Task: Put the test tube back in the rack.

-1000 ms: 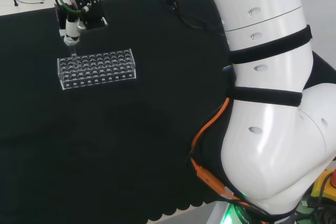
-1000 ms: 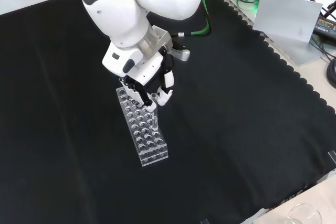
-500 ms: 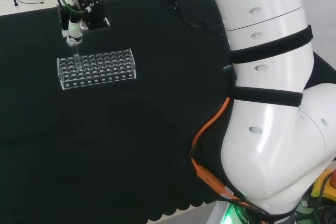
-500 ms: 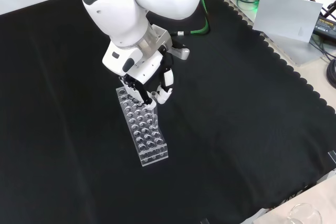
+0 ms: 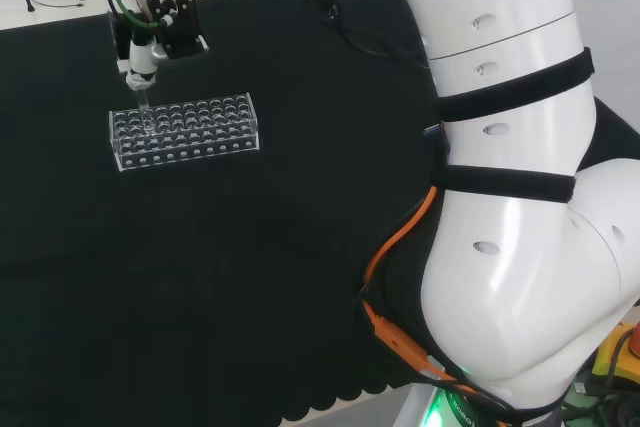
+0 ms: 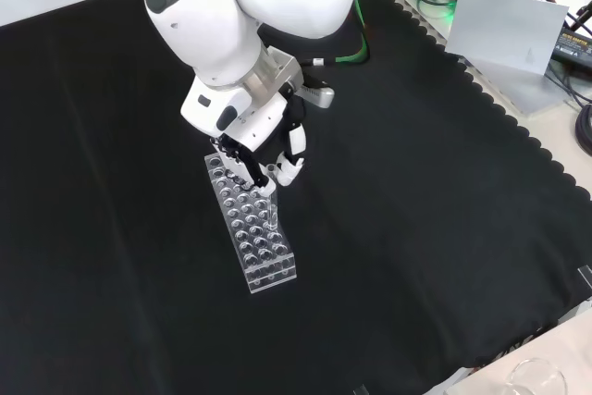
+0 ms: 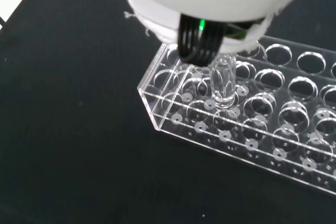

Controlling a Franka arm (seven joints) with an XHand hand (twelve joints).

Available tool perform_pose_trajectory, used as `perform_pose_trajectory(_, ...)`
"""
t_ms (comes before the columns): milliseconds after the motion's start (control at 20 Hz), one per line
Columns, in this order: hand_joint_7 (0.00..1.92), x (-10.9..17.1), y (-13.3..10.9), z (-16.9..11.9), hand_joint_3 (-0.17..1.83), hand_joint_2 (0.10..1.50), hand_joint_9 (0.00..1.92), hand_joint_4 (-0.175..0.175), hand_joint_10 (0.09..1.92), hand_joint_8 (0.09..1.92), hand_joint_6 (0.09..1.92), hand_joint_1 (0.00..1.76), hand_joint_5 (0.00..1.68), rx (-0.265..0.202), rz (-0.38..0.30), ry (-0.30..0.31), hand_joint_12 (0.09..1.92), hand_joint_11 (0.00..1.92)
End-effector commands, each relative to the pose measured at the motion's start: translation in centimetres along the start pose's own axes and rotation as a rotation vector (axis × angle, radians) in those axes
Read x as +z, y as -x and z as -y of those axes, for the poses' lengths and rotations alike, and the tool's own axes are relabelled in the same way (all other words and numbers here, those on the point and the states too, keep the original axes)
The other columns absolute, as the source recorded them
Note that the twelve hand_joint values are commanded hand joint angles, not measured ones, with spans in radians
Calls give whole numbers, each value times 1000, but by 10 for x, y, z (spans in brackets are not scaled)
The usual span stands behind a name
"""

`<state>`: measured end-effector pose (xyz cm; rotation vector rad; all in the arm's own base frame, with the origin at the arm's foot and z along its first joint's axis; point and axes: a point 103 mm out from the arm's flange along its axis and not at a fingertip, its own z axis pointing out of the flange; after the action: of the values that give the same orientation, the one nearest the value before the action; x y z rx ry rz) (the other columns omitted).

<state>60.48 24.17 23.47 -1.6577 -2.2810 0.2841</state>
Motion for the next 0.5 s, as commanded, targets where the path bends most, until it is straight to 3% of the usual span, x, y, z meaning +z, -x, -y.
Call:
perform_pose_trajectory(50,1424,2,-4,-3,674,606,1279,-175,731,663,87,1442,1426,-10,4,-7,1098,1433)
perform_pose_trajectory(500,1423,10,-6,-3,672,607,1278,-175,731,665,87,1441,1426,-21,6,-23,1098,1433)
